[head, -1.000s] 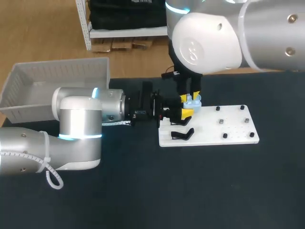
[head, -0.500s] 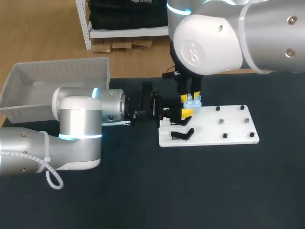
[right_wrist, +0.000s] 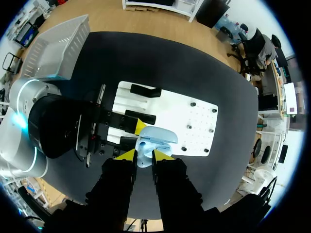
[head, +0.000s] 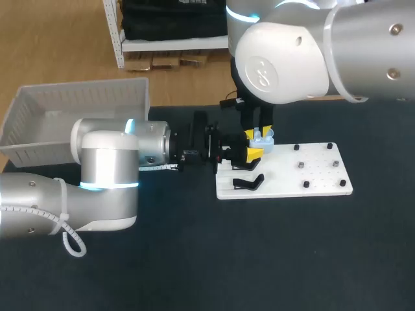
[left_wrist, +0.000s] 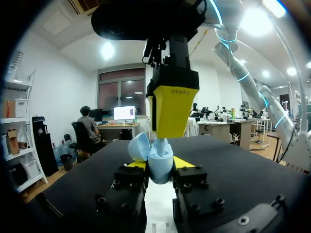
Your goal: Pick up each earbud case from the left stands, insert the matching earbuds, close the lid, and place the case in the box.
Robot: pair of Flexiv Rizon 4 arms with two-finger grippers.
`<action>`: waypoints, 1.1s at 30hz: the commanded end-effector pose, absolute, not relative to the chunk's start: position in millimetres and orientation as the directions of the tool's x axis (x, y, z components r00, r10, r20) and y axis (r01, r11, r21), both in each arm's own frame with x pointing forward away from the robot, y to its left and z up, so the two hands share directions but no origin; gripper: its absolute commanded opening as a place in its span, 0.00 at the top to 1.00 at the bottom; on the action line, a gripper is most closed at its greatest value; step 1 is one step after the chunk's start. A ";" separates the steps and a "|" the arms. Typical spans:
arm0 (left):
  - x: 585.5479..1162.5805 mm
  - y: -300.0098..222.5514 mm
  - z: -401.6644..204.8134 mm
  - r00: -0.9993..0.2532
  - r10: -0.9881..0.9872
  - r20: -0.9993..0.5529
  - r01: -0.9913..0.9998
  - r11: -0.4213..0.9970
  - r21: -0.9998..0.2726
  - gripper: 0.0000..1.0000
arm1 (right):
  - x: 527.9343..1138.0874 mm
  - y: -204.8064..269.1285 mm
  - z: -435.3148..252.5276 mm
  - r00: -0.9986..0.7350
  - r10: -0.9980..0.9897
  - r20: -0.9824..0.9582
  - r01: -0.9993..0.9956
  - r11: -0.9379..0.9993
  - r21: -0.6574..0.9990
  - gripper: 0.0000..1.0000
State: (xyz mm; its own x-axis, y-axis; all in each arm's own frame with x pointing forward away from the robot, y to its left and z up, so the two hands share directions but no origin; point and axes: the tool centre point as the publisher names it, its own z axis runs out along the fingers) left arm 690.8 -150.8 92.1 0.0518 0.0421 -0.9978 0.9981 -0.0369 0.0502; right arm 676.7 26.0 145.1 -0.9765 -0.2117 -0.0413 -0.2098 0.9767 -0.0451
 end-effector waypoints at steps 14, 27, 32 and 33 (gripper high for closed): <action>689.2 -151.2 91.9 0.056 0.039 -0.998 0.998 -0.030 0.055 1.00 | 675.2 27.3 140.9 -0.978 -0.203 -0.056 -0.201 0.979 -0.046 1.00; 689.2 -151.2 91.9 0.056 0.039 -0.998 0.998 -0.030 0.055 1.00 | 678.1 25.1 140.7 -0.979 -0.192 -0.067 -0.188 0.980 -0.063 1.00; 689.2 -151.2 91.9 0.056 0.039 -0.998 0.998 -0.030 0.055 1.00 | 678.2 26.6 140.7 -0.978 -0.197 -0.068 -0.193 0.979 -0.070 1.00; 689.2 -151.2 91.9 0.056 0.039 -0.998 0.998 -0.030 0.055 1.00 | 678.2 27.1 140.7 -0.977 -0.201 -0.067 -0.196 0.978 -0.072 1.00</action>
